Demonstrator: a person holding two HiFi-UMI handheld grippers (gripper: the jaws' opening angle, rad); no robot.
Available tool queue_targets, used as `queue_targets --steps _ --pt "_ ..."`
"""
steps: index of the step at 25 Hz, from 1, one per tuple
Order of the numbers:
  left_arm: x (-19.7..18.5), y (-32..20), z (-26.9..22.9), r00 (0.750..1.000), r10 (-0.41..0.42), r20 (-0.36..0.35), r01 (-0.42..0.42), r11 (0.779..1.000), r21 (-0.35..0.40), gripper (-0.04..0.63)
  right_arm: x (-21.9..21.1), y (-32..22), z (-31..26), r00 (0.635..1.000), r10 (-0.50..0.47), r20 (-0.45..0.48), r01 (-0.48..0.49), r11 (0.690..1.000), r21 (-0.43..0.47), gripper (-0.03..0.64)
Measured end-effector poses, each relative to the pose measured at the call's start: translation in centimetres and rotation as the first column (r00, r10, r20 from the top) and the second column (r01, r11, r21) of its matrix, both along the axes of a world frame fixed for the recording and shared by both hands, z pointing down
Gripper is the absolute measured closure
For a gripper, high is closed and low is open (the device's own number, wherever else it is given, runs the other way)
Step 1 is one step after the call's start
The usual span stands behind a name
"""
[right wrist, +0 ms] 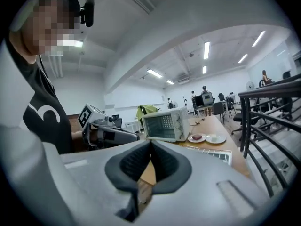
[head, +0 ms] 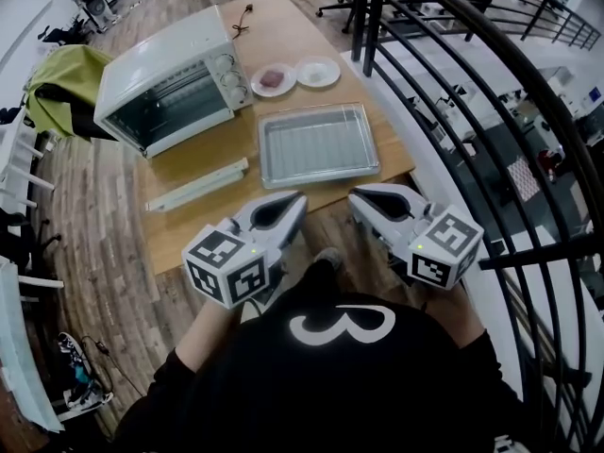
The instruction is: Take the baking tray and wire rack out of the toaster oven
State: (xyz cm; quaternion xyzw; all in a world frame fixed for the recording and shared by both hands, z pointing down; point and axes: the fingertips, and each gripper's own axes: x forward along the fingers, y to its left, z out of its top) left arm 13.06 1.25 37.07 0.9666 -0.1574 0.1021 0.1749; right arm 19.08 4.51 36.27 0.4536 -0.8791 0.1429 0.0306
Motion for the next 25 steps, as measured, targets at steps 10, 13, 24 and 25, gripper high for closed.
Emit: queue_targets --steps 10,13,24,25 --pt "-0.7 3.9 -5.1 0.997 0.013 -0.070 -0.007 0.997 0.083 0.586 -1.2 3.6 -4.3 0.999 -0.023 0.040 0.019 0.994 0.104 0.614" --pt "-0.3 4.5 -5.6 0.998 0.014 -0.065 -0.007 0.994 0.106 0.585 -1.0 4.1 -5.1 0.999 -0.008 0.052 0.002 0.993 0.115 0.615" --pt "0.4 4.9 -6.4 0.997 0.017 -0.081 -0.009 0.995 0.096 0.585 -0.4 4.8 -5.6 0.999 0.007 0.047 -0.013 0.992 0.128 0.615" --pt "0.5 4.9 -6.3 0.997 0.019 -0.081 -0.011 0.995 0.096 0.584 -0.3 4.8 -5.5 0.999 0.009 0.048 -0.015 0.992 0.129 0.614"
